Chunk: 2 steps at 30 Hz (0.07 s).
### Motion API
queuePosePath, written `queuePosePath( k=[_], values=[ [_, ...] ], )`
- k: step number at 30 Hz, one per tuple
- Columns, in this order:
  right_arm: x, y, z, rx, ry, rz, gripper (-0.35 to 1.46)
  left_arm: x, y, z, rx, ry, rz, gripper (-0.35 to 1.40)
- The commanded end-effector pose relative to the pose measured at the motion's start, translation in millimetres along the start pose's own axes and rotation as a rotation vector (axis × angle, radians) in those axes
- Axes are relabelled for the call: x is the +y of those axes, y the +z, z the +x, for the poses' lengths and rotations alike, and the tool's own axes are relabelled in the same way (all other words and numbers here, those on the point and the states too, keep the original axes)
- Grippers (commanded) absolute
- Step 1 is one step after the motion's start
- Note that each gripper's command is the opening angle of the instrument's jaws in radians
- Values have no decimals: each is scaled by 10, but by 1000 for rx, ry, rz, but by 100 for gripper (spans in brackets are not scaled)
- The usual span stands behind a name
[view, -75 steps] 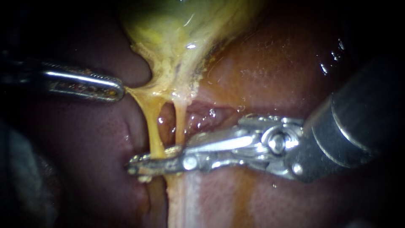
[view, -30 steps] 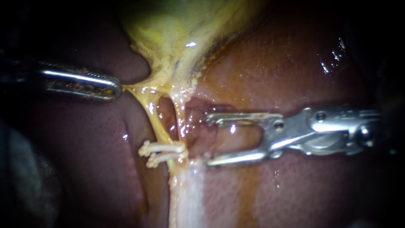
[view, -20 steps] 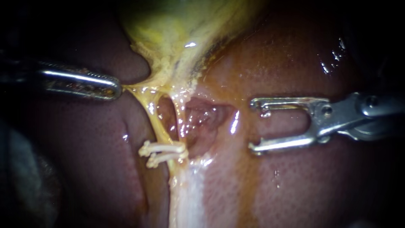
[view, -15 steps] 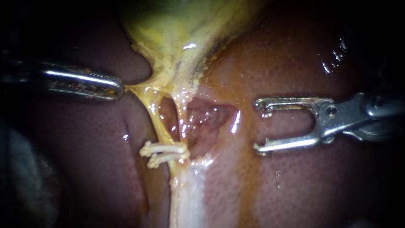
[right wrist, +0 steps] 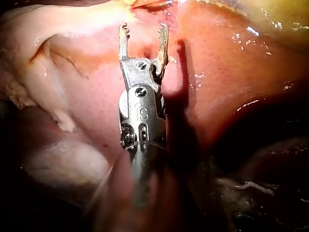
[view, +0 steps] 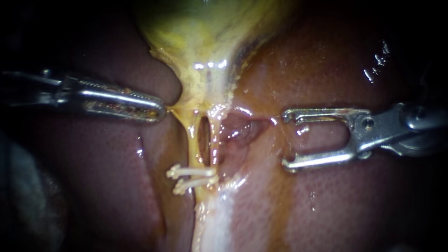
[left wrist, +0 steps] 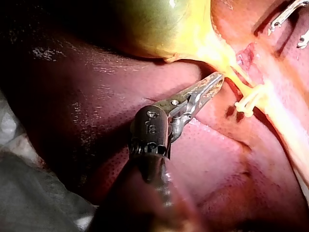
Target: Going back second clip left tube
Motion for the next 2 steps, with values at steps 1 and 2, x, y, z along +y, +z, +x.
queuePosePath(
  k=[1, 2],
  values=[
    [0, 0, 0, 0, 0, 0, 50, 0, -1, 1, -1, 0, -2, -35],
    [0, 0, 0, 0, 0, 0, 50, 0, -1, 1, -1, 0, -2, -35]
  ],
)
